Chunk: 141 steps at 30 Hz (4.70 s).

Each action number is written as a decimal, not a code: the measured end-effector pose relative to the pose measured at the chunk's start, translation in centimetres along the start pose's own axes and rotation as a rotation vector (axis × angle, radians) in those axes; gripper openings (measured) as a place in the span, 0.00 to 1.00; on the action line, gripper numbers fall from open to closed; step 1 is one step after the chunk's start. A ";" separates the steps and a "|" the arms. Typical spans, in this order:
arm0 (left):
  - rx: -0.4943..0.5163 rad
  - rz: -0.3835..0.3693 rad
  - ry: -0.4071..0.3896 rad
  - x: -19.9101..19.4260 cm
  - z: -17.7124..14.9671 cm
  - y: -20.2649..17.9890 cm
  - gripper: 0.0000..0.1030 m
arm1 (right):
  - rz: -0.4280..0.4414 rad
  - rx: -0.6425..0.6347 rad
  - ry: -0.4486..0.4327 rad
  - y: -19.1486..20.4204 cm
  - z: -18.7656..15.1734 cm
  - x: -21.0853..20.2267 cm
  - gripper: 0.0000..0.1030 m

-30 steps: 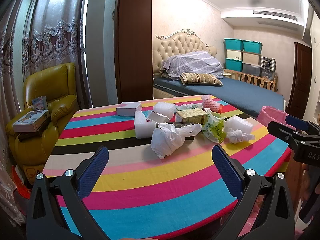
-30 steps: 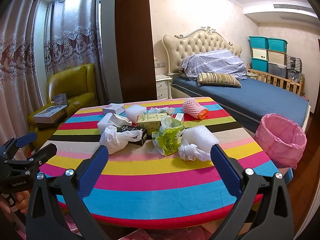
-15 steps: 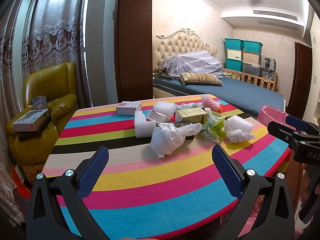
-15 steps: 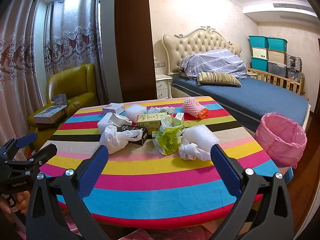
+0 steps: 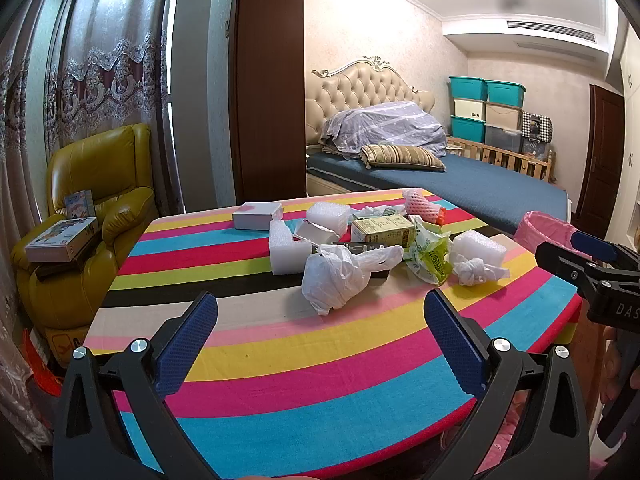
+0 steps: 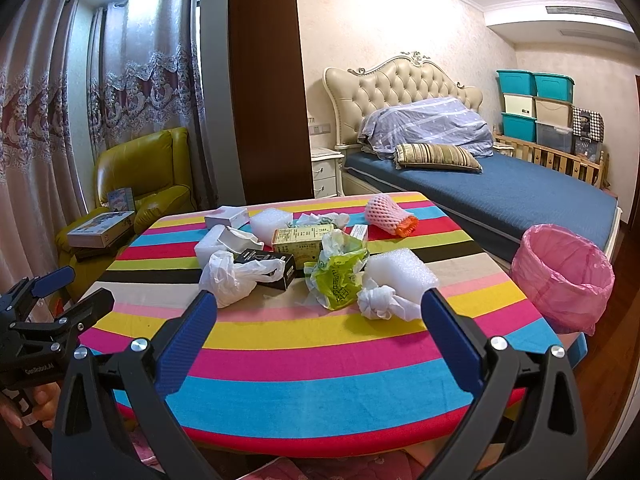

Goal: Collect trash

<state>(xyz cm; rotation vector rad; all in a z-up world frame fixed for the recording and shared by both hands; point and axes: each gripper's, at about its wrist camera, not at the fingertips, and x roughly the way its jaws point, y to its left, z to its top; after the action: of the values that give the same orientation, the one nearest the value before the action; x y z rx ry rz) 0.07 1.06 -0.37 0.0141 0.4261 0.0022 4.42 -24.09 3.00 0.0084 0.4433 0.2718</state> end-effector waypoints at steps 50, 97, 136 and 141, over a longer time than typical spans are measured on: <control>-0.053 -0.014 0.209 11.9 -1.1 1.9 0.94 | -0.021 0.031 0.143 -6.0 -2.7 11.7 0.82; 0.097 -0.210 0.212 14.8 1.0 -6.4 0.39 | 0.040 0.043 0.133 -9.3 -3.1 8.3 0.25; 0.281 -0.735 0.273 27.9 13.4 -45.8 0.40 | -0.455 0.289 0.044 -39.3 -0.9 3.0 0.26; 0.237 -0.771 0.327 30.3 13.6 -48.4 0.43 | -0.470 0.299 0.050 -41.4 -1.0 4.7 0.34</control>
<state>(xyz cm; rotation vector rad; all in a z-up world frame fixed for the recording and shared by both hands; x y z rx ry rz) 33.20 -47.33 -1.20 0.0826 0.7355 -0.8143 18.78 -62.76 -2.68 0.1880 0.5183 -0.2585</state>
